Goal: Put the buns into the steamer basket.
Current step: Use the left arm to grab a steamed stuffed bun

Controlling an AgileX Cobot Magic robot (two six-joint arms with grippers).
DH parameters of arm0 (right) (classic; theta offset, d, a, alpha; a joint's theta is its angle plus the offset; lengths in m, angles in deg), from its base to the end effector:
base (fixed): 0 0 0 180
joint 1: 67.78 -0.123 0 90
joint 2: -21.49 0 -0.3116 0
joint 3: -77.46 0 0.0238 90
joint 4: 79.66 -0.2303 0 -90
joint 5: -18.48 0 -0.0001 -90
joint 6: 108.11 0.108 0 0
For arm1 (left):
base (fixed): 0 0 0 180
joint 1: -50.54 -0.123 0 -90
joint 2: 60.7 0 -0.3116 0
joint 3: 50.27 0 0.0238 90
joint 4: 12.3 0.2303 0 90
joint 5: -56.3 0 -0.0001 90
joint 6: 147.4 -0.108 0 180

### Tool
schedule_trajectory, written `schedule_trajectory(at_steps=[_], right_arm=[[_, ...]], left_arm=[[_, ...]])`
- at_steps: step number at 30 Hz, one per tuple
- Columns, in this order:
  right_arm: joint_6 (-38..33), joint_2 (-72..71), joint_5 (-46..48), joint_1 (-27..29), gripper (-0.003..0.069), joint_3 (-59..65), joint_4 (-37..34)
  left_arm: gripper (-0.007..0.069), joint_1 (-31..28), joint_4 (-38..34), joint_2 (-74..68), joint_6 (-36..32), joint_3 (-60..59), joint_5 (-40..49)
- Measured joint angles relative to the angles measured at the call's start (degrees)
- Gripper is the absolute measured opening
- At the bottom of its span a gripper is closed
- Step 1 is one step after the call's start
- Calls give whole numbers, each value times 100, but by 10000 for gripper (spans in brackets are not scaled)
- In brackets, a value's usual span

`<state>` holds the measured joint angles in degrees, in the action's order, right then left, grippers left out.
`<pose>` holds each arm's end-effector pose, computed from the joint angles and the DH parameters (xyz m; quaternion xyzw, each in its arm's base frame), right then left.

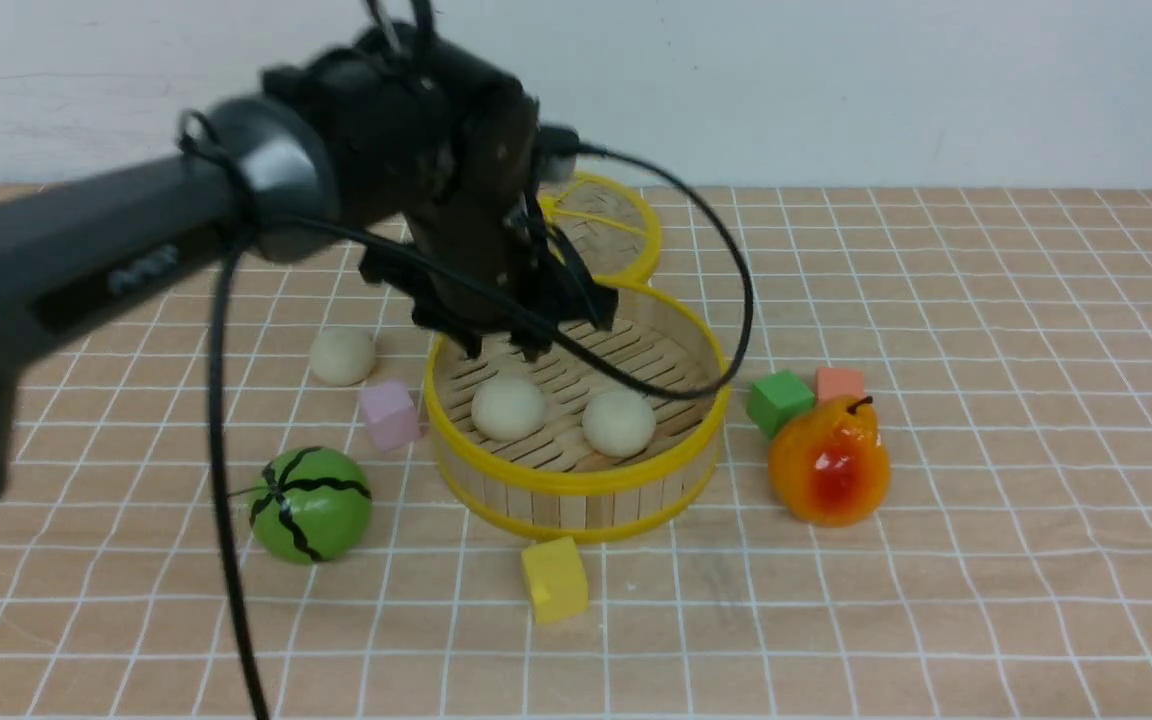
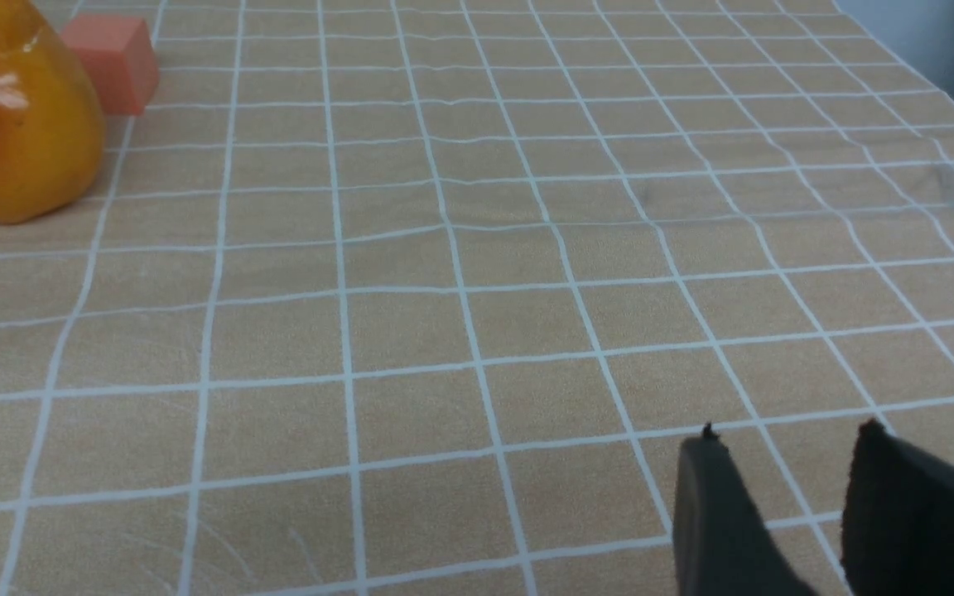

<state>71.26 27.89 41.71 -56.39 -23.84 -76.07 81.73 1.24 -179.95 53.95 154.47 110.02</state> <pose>0.0193 -0.0066 0.1671 0.0599 0.8082 -0.0880 0.5791 0.3875 -0.2108 0.3110 0.1228 0.9481 -0.0212 0.2926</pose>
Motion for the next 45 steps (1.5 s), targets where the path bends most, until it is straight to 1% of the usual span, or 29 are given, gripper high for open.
schedule_trajectory(at_steps=[3, 7, 8, 9, 12, 13, 14, 17, 20, 28, 45], right_arm=[[0, 0, 0, 0, 241, 0, 0], [0, 0, 0, 0, 241, 0, 0], [0, 0, 0, 0, 241, 0, 0], [0, 0, 0, 0, 241, 0, 0], [0, 0, 0, 0, 241, 0, 0], [0, 0, 0, 0, 241, 0, 0], [0, 0, 0, 0, 241, 0, 0], [0, 0, 0, 0, 241, 0, 0], [0, 0, 0, 0, 241, 0, 0], [0, 0, 0, 0, 241, 0, 0], [0, 0, 0, 0, 241, 0, 0]], left_arm=[[342, -114, 146, 215, -47, 21, 17], [342, -651, 142, 278, -49, 25, -10], [342, -686, 136, 272, -49, 25, -34], [342, -1011, 40, 240, -49, 25, -179], [342, -1464, -116, 159, -49, 25, -697], [341, -1594, -136, 118, -49, 25, -950], [341, -1617, -147, 118, -49, 25, -950], [340, -1894, -188, -90, -49, 25, -1472], [340, -1980, -188, -330, -49, 25, -1664], [340, -1992, -169, -933, -49, 25, -1856], [332, -1992, -48, -1453, 84, 25, -2098]])
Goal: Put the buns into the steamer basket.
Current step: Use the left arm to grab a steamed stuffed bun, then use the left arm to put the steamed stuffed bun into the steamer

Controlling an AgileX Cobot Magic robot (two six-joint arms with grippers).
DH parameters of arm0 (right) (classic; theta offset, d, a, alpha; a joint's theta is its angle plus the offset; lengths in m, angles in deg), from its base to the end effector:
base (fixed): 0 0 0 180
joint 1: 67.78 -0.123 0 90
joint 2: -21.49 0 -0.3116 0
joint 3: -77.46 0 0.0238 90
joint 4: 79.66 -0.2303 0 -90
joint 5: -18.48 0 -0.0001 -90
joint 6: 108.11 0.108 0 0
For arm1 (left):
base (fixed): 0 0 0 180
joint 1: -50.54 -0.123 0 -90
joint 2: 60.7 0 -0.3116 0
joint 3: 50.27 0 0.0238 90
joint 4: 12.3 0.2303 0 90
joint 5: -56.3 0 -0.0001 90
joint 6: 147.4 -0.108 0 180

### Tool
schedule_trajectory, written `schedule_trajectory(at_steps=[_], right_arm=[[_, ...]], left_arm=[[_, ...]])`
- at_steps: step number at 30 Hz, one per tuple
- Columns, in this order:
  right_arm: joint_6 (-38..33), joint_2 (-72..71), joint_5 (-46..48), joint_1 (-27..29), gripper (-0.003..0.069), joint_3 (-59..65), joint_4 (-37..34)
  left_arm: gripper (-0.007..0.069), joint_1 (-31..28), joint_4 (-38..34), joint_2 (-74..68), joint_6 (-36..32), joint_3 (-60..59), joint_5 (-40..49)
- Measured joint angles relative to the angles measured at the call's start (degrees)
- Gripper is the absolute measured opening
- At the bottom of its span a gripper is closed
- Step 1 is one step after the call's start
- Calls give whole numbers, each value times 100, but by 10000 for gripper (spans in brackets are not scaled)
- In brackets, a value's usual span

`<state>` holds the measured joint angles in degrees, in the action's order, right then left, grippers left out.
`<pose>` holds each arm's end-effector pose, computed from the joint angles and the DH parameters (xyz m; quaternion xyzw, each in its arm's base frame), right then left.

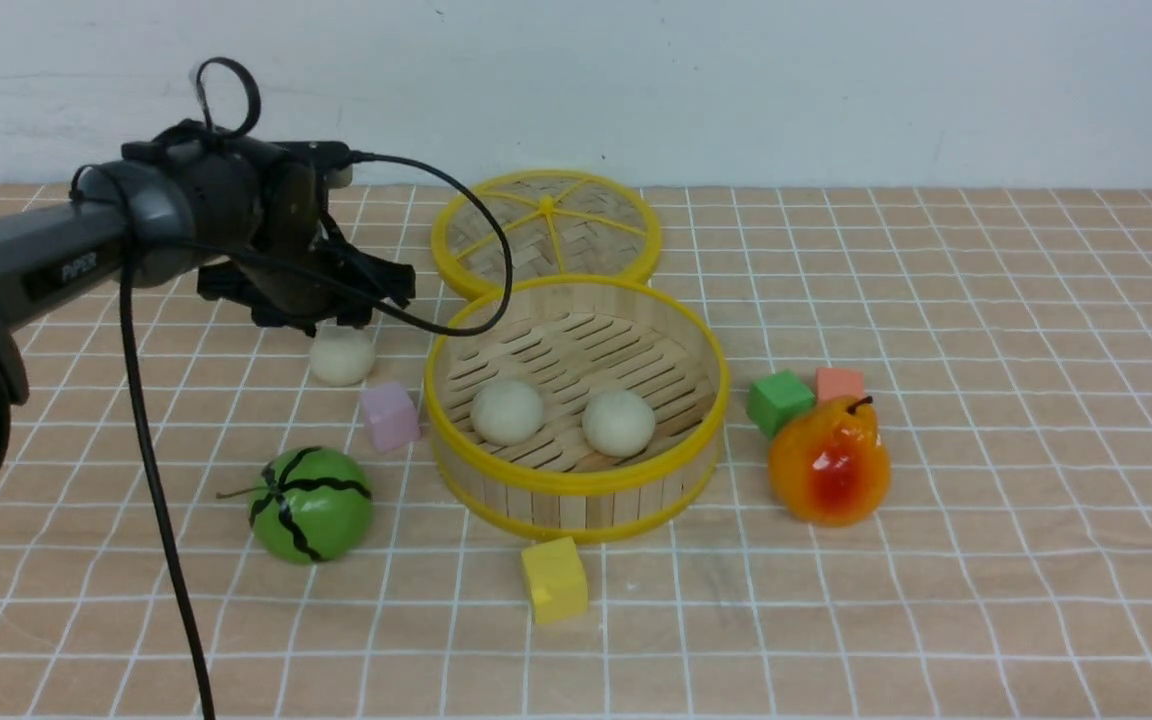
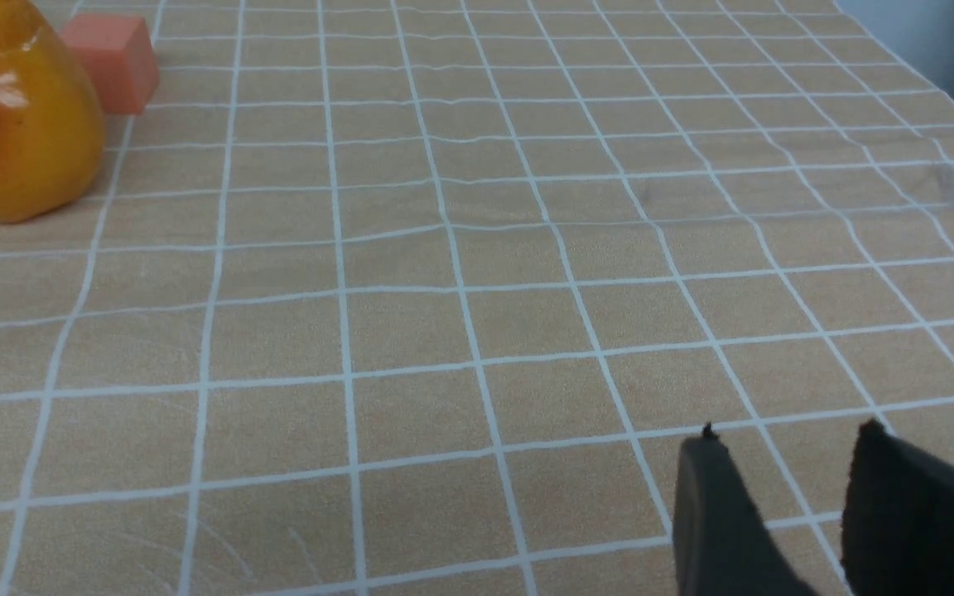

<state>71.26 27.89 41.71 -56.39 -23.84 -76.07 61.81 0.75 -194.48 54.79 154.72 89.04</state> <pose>0.0193 -0.0066 0.1671 0.0599 0.8082 -0.0880 0.5791 0.5016 -0.0865 0.2131 -0.0196 0.9405 -0.0085 0.3392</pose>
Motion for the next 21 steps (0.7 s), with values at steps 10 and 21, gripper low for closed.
schedule_trajectory(at_steps=[10, 21], right_arm=[[0, 0, 0, 0, 241, 0, 0], [0, 0, 0, 0, 241, 0, 0]], left_arm=[[144, 0, 11, -95, 4, 0, -5], [-13, 0, 15, 72, 4, 0, 201]])
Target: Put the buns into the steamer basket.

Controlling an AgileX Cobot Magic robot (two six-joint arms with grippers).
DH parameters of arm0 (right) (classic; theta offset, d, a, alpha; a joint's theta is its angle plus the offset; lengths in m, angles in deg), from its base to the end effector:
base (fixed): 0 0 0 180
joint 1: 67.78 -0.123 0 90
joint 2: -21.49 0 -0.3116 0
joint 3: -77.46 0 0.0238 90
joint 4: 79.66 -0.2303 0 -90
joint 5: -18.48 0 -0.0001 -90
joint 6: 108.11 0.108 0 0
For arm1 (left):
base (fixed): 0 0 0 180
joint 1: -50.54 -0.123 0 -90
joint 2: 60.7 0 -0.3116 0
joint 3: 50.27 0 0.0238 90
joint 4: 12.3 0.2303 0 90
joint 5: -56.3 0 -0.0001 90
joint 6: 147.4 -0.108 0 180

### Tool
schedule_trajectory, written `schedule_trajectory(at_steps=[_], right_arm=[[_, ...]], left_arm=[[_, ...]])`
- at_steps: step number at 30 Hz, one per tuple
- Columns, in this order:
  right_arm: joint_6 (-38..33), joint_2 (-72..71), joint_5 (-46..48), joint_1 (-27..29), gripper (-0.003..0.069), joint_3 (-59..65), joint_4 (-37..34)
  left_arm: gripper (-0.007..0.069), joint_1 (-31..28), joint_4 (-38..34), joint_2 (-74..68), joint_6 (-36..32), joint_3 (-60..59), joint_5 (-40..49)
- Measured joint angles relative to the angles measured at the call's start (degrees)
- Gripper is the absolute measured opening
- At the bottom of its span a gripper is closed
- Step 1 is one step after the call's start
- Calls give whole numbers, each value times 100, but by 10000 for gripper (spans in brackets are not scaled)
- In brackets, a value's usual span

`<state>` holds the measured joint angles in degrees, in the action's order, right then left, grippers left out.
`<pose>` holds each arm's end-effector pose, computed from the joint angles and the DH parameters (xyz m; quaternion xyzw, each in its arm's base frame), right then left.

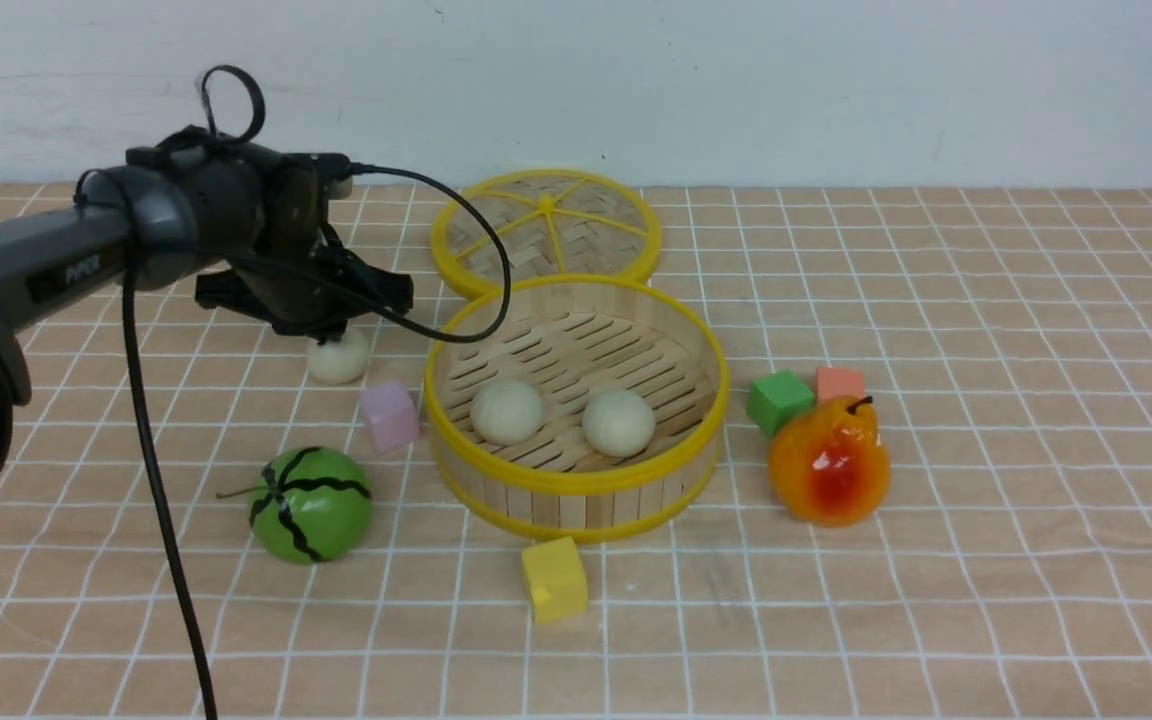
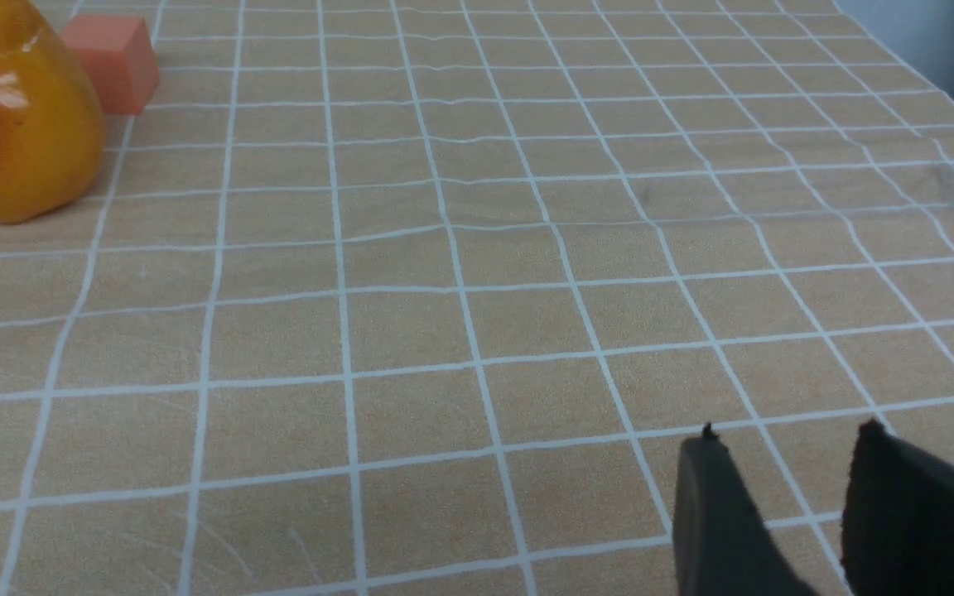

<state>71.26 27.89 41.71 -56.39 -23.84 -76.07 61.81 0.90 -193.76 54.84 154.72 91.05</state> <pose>0.0193 -0.0066 0.1671 0.0599 0.8082 -0.0880 0.5791 0.4978 -0.0848 0.2173 -0.0217 0.9438 -0.0030 0.3298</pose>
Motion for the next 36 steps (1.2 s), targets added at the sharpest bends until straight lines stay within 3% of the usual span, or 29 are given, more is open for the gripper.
schedule_trajectory(at_steps=[8, 16, 23, 27, 28, 31, 36], right_arm=[[0, 0, 0, 0, 241, 0, 0], [0, 0, 0, 0, 241, 0, 0], [0, 0, 0, 0, 241, 0, 0], [0, 0, 0, 0, 241, 0, 0], [0, 0, 0, 0, 241, 0, 0], [0, 0, 0, 0, 241, 0, 0], [0, 0, 0, 0, 241, 0, 0]], left_arm=[[-13, 232, -743, 947, -416, -7, 119], [-13, 863, -2473, 941, -1389, -1, -116], [39, 1030, -2641, 348, -1483, -1, -464], [149, 1078, -2654, 247, -1466, -7, -474], [235, 1084, -2673, 254, -1461, -7, -485], [348, 1084, -2674, 304, -1448, -7, -450], [465, 1084, -2526, 626, -1448, -7, -9]])
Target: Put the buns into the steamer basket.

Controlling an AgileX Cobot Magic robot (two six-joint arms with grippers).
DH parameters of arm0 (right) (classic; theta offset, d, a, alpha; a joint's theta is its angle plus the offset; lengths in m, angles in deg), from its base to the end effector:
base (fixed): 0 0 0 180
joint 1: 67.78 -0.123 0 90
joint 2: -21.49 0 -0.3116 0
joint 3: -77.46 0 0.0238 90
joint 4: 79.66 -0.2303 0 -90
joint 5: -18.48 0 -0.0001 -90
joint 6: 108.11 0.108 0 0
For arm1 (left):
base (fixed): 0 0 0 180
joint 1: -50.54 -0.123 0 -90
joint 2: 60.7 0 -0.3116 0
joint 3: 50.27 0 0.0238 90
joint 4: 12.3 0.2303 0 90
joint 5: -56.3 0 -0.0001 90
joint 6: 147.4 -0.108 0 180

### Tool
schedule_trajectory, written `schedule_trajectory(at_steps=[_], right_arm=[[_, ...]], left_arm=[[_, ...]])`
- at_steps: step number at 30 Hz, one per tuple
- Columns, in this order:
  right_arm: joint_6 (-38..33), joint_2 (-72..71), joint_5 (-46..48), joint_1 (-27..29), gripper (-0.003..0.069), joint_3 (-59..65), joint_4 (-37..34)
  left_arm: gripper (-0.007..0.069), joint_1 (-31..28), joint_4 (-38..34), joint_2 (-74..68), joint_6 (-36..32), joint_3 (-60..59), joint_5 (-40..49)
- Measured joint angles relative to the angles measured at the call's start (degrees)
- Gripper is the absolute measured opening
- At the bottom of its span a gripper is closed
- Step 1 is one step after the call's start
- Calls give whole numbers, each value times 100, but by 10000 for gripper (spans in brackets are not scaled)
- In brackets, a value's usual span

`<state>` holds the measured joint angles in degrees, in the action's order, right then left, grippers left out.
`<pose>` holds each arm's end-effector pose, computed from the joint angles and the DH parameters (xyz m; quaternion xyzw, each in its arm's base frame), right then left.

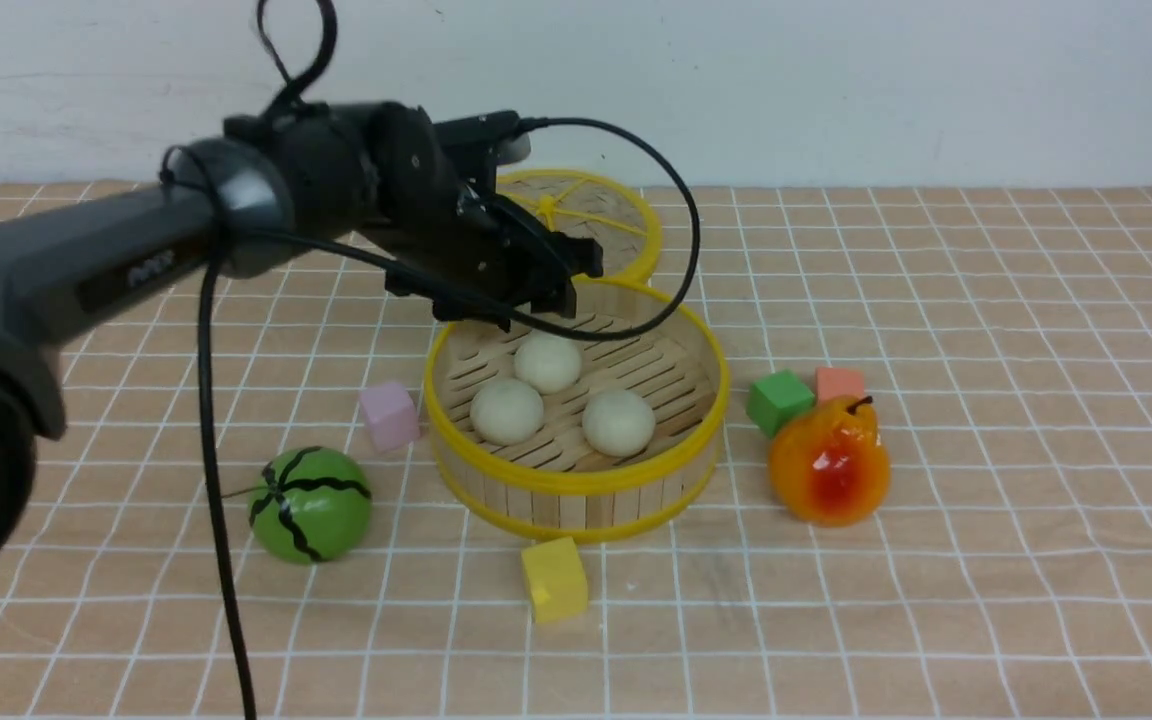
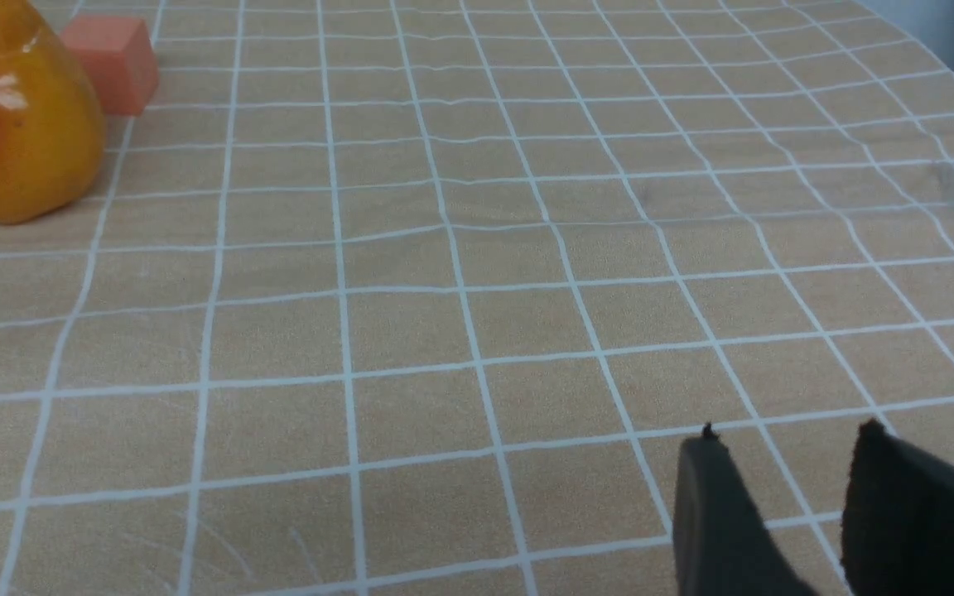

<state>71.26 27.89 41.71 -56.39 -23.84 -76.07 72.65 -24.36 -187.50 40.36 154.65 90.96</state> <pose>0.0193 -0.0066 0.1671 0.0599 0.8082 -0.0880 0.5791 0.4504 -0.1969 0.2713 0.0577 0.9238 -0.1794 0.3332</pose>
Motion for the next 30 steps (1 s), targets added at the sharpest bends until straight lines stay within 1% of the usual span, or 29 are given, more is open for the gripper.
schedule_trajectory(at_steps=[1, 2, 3, 6, 9, 10, 11, 12, 15, 16, 17, 19, 22, 24, 26, 30], right_arm=[[0, 0, 0, 0, 241, 0, 0], [0, 0, 0, 0, 241, 0, 0], [0, 0, 0, 0, 241, 0, 0], [0, 0, 0, 0, 241, 0, 0], [0, 0, 0, 0, 241, 0, 0], [0, 0, 0, 0, 241, 0, 0], [0, 0, 0, 0, 241, 0, 0], [0, 0, 0, 0, 241, 0, 0], [0, 0, 0, 0, 241, 0, 0], [0, 0, 0, 0, 241, 0, 0], [0, 0, 0, 0, 241, 0, 0], [0, 0, 0, 0, 241, 0, 0], [0, 0, 0, 0, 241, 0, 0], [0, 0, 0, 0, 241, 0, 0], [0, 0, 0, 0, 241, 0, 0], [0, 0, 0, 0, 241, 0, 0]], left_arm=[[475, 0, 108, 198, 0, 0, 190], [476, 0, 123, 230, 0, 0, 190], [474, 0, 251, 518, 0, 0, 484], [442, 0, 367, 1058, 29, 0, 913], [337, 0, 447, 1953, 196, 0, 1656], [330, 0, 461, 2060, 233, 0, 1733], [261, 0, 521, 2443, 318, 0, 1984], [226, -11, 597, 2659, 376, 0, 2123], [88, -101, 947, 3510, 640, 5, 2649], [72, -119, 975, 3614, 655, 5, 2680], [34, -165, 1146, 3873, 749, 5, 2880], [-11, -213, 1349, 4238, 823, -44, 3071], [-13, -267, 1680, 5309, 955, -626, 3322], [-13, -274, 1705, 5599, 1005, -882, 3362], [-13, -274, 1752, 6419, 1143, -1786, 3415], [-13, -274, 1768, 7592, 1269, -3217, 3385]])
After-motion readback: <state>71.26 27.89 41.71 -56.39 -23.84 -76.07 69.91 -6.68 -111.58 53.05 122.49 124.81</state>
